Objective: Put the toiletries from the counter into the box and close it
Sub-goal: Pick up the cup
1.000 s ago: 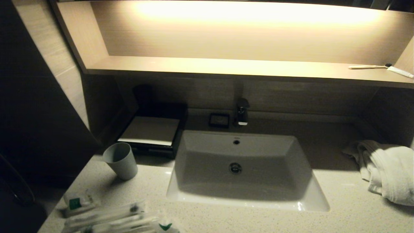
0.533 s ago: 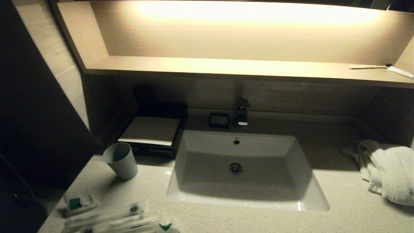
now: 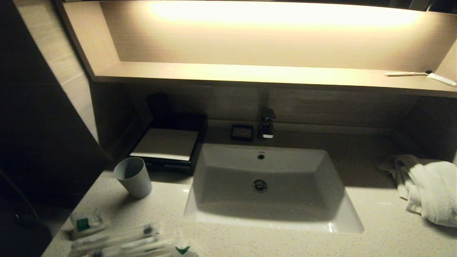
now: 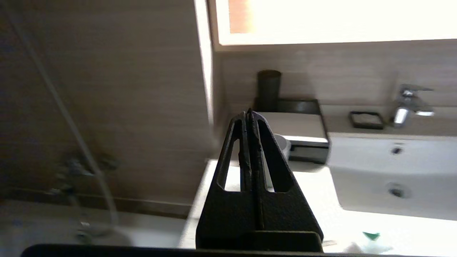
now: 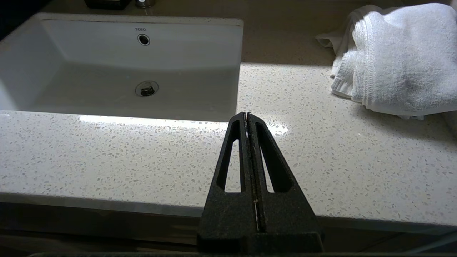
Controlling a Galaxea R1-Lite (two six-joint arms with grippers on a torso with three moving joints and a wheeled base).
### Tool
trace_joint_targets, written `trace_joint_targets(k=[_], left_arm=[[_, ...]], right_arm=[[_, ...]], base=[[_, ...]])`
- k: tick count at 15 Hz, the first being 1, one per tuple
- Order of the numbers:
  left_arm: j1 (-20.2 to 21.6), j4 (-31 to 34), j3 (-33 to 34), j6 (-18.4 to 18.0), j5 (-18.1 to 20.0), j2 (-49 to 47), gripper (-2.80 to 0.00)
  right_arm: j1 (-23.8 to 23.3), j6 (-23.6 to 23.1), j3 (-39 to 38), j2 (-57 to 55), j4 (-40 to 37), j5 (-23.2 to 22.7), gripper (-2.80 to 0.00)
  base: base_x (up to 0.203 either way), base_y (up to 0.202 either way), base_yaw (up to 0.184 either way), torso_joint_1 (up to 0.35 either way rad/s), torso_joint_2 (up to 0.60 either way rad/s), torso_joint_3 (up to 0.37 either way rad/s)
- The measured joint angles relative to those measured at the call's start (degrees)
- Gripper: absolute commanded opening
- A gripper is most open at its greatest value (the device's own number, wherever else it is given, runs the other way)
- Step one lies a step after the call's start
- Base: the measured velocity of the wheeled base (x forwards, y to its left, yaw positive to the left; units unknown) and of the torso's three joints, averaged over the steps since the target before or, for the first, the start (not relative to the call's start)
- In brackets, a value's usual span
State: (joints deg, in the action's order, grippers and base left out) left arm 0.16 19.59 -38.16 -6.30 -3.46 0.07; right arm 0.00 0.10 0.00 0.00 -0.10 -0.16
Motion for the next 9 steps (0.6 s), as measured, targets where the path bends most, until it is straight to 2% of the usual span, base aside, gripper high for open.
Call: trace_joint_targets(k=[4, 9], left_arm=[[-0.02, 0.60, -5.86, -2.01, -2.48, -2.00, -2.80], [-0.46, -0.71, -16.34, -0.76, -5.46, -15.17, -2.80]], right_arm=[[0.00, 0.00, 0.00, 0.00, 0.00, 0.02, -2.80], [0.00, -0.02, 0.00, 0.00, 0.00, 0.00, -2.80]], base=[[0.000, 0.000, 0.000, 0.000, 0.00, 0.000], [0.000, 0.000, 0.000, 0.000, 0.00, 0.000]])
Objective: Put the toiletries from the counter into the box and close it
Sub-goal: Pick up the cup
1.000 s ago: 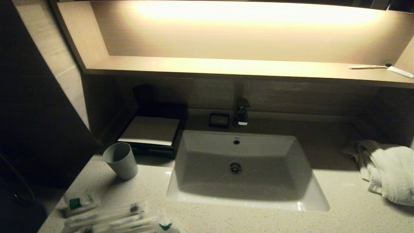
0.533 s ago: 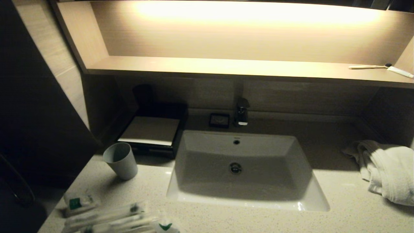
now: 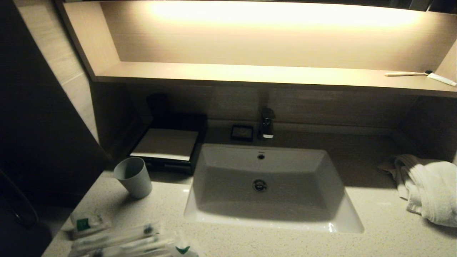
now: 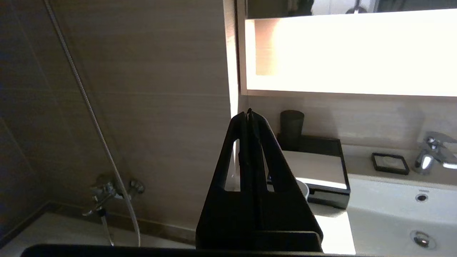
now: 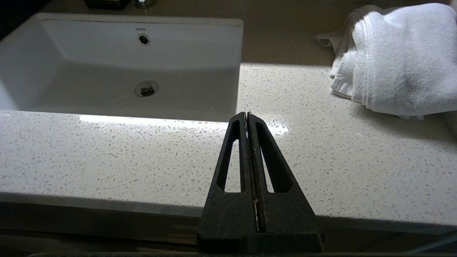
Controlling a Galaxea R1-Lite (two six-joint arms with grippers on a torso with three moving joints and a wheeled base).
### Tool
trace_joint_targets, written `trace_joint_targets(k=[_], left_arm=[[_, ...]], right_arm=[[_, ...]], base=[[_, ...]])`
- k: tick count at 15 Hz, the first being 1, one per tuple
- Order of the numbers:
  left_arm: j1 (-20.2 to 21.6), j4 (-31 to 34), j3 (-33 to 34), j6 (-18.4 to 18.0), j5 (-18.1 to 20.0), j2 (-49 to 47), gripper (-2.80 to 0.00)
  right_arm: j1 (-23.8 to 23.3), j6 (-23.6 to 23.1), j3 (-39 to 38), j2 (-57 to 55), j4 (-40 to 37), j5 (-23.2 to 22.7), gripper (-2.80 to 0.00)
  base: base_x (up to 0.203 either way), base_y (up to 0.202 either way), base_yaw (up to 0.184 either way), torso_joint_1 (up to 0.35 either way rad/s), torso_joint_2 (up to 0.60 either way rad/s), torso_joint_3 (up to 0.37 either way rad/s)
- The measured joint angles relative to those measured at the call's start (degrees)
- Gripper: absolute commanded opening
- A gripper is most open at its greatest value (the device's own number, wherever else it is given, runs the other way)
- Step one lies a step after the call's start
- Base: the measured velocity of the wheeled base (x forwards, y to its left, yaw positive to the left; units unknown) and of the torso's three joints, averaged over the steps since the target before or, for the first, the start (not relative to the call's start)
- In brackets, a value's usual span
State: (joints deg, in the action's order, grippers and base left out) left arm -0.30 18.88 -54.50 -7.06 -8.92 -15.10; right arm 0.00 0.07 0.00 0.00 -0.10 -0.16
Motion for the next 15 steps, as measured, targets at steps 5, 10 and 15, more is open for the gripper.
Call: trace_joint_targets(k=[5, 10, 15], left_arm=[[0.12, -0.48, 2.09, -5.92, 0.00, -5.69, -2.80], [0.15, -6.89, 9.29, -5.97, 0.24, -10.96, -2.80], [-0.09, -17.05, 17.85, -4.42, 1.41, -17.60, -2.80]], right_arm=[[0.00, 0.02, 0.00, 0.00, 0.02, 0.00, -2.80], [0.00, 0.02, 0.00, 0.00, 0.00, 0.00, -2.80], [0.00, 0.02, 0.00, 0.00, 0.00, 0.02, -2.80]], base=[[0.000, 0.000, 0.000, 0.000, 0.00, 0.000], [0.000, 0.000, 0.000, 0.000, 0.00, 0.000], [0.000, 0.000, 0.000, 0.000, 0.00, 0.000]])
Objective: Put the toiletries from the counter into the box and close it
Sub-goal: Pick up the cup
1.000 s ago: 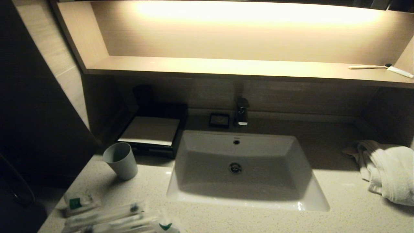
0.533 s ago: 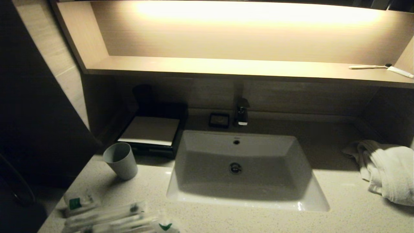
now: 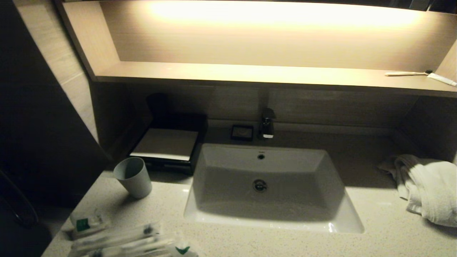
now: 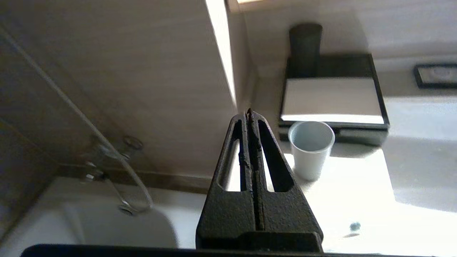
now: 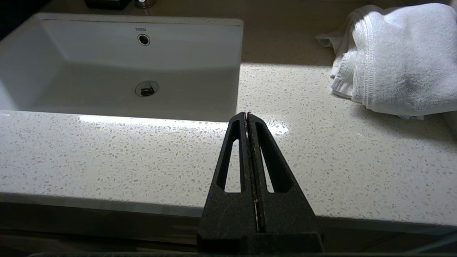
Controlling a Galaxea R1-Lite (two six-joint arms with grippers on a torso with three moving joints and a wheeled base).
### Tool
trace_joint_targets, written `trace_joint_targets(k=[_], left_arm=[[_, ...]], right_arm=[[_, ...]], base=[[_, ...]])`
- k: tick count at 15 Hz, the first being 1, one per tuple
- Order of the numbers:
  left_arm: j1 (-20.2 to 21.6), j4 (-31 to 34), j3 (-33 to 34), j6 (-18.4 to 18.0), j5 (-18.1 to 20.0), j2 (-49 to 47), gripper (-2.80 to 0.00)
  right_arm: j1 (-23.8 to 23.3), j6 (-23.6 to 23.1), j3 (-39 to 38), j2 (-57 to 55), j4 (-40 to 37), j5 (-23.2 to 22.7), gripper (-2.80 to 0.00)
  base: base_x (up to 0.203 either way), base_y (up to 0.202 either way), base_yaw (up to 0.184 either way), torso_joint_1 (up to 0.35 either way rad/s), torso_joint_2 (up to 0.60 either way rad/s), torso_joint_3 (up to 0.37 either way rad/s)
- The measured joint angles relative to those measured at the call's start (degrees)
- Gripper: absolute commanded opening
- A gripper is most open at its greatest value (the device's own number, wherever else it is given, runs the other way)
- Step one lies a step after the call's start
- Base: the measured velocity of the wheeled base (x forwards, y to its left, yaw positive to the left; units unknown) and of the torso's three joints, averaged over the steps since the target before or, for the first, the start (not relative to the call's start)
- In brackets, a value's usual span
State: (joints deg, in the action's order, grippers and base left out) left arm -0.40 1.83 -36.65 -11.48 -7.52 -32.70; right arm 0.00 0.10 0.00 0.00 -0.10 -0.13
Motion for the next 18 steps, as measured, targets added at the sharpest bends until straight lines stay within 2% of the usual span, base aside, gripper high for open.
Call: trace_joint_targets(k=[2, 5, 7, 10, 12, 18], left_arm=[[-0.24, -0.91, 2.93, 2.40, 2.87, -1.81, -2.80], [-0.29, -6.15, 6.66, 6.15, 8.04, -4.64, -2.80], [-0.29, -8.46, 8.07, 8.32, 9.20, -6.67, -2.80], [-0.31, -12.89, 9.41, 14.06, 9.60, -10.53, -2.80], [-0.31, -15.66, 10.69, 14.26, 9.60, -12.79, -2.80], [-0.31, -16.13, 10.86, 12.87, 9.58, -20.21, -2.80]], right_arm=[[0.00, 0.00, 0.00, 0.00, 0.00, -0.02, -2.80], [0.00, 0.00, 0.00, 0.00, 0.02, -0.02, -2.80], [0.00, 0.00, 0.00, 0.00, 0.00, -0.02, -2.80], [0.00, -0.02, 0.00, 0.00, 0.00, 0.00, -2.80], [0.00, -0.02, 0.00, 0.00, 0.00, 0.00, -2.80], [0.00, -0.01, 0.00, 0.00, 0.00, -0.01, -2.80]], base=[[0.000, 0.000, 0.000, 0.000, 0.00, 0.000], [0.000, 0.000, 0.000, 0.000, 0.00, 0.000], [0.000, 0.000, 0.000, 0.000, 0.00, 0.000], [0.000, 0.000, 0.000, 0.000, 0.00, 0.000], [0.000, 0.000, 0.000, 0.000, 0.00, 0.000], [0.000, 0.000, 0.000, 0.000, 0.00, 0.000]])
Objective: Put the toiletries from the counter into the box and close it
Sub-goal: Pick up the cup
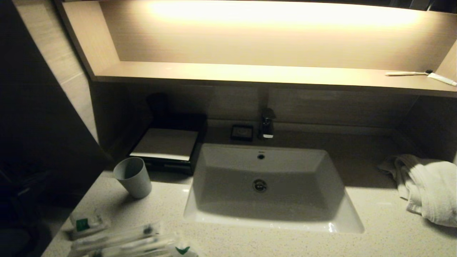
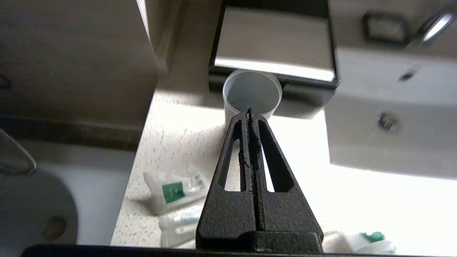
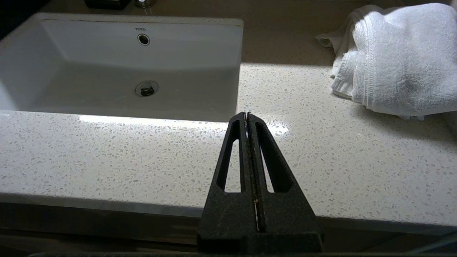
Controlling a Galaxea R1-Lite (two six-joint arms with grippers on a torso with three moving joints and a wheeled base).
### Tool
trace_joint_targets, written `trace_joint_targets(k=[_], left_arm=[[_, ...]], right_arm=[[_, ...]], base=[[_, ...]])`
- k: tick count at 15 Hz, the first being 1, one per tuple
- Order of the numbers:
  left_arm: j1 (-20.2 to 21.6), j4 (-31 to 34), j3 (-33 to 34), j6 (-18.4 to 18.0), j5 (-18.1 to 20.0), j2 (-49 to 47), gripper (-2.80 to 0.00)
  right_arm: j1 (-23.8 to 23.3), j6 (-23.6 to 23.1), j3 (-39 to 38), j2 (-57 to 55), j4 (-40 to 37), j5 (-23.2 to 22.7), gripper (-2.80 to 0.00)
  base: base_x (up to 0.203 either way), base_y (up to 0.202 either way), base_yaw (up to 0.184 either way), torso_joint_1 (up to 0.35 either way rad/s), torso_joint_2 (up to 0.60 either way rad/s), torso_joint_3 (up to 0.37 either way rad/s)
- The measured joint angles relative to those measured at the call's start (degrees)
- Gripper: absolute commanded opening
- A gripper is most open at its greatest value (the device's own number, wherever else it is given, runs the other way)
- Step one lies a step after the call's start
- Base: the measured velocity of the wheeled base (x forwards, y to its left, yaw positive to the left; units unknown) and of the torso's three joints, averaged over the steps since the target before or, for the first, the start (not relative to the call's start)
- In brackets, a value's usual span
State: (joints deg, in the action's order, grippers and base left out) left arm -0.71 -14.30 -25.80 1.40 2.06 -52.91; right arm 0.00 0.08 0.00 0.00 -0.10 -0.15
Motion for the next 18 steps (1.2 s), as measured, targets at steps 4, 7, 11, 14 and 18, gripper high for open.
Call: trace_joint_targets(k=[4, 7, 11, 14, 18], left_arm=[[-0.02, -0.02, 0.85, -0.58, 0.00, -4.38, -2.80], [-0.04, -0.04, 2.70, -3.53, -0.05, -8.59, -2.80], [-2.76, -1.53, 5.07, -5.18, 0.05, -13.55, -2.80], [-5.42, -5.55, 6.97, -4.93, 0.02, -17.74, -2.80], [-7.79, -16.64, 10.50, -4.86, -0.28, -23.97, -2.80]], right_arm=[[0.00, 0.01, 0.00, 0.00, 0.00, -0.01, -2.80], [0.00, 0.02, 0.00, 0.00, 0.00, 0.01, -2.80], [0.00, 0.01, 0.00, 0.00, 0.00, 0.00, -2.80], [0.00, 0.01, 0.00, 0.00, 0.00, -0.03, -2.80], [0.00, 0.01, 0.00, 0.00, 0.02, -0.01, -2.80]], base=[[0.000, 0.000, 0.000, 0.000, 0.00, 0.000], [0.000, 0.000, 0.000, 0.000, 0.00, 0.000], [0.000, 0.000, 0.000, 0.000, 0.00, 0.000], [0.000, 0.000, 0.000, 0.000, 0.00, 0.000], [0.000, 0.000, 0.000, 0.000, 0.00, 0.000]])
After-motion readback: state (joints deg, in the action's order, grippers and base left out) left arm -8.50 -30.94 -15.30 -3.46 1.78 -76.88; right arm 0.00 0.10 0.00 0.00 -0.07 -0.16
